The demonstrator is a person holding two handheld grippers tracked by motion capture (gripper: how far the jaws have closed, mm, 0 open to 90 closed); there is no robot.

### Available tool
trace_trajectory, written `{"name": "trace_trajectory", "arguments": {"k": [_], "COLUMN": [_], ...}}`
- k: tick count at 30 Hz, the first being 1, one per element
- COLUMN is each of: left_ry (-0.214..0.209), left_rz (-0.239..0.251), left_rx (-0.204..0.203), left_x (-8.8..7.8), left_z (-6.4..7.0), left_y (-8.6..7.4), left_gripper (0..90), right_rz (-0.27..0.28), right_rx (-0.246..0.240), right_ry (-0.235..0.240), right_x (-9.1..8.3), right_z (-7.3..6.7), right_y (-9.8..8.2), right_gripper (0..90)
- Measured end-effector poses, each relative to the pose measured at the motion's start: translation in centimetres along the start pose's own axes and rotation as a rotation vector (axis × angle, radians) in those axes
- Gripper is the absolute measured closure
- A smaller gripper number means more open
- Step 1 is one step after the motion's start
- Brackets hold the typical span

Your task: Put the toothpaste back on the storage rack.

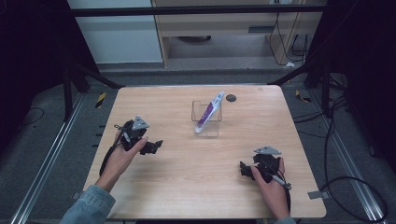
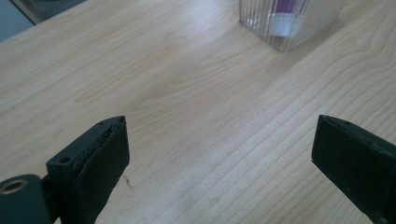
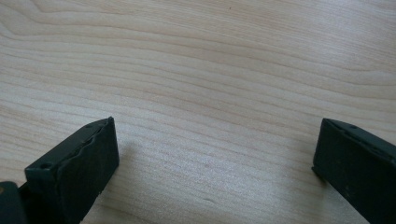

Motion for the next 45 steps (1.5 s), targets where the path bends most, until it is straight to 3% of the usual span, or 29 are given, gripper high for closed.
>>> {"name": "trace_trajectory", "arguments": {"k": [23, 27, 45], "left_ry": [0.066, 0.067, 0.079], "left_rz": [-0.044, -0.045, -0.071], "left_rx": [-0.111, -0.153, -0.16], "left_x": [0.6, 0.9, 3.3], "left_z": [-4.3, -5.1, -6.3], "left_y": [-5.6, -6.5, -8.0], "left_gripper": [5.0, 5.2, 5.1], "right_rz": [0.0, 0.0, 0.0], "right_rx": [0.001, 0.001, 0.0], "right_ry": [0.0, 0.0, 0.0], "right_x": [0.0, 0.0, 0.0], "right_z": [0.0, 0.0, 0.0], "right_y": [0.0, 0.0, 0.0], "right_gripper": [0.3, 0.3, 0.3]}}
Point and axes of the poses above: each handheld gripper's, and its own axes: x roughly forward along the jaws, y roughly out of its top, z roughly to its right, the point moved 9 cm from there along x, roughly forward along the jaws, and after that the axes turned 2 degrees about z, right-handed, at the moved point
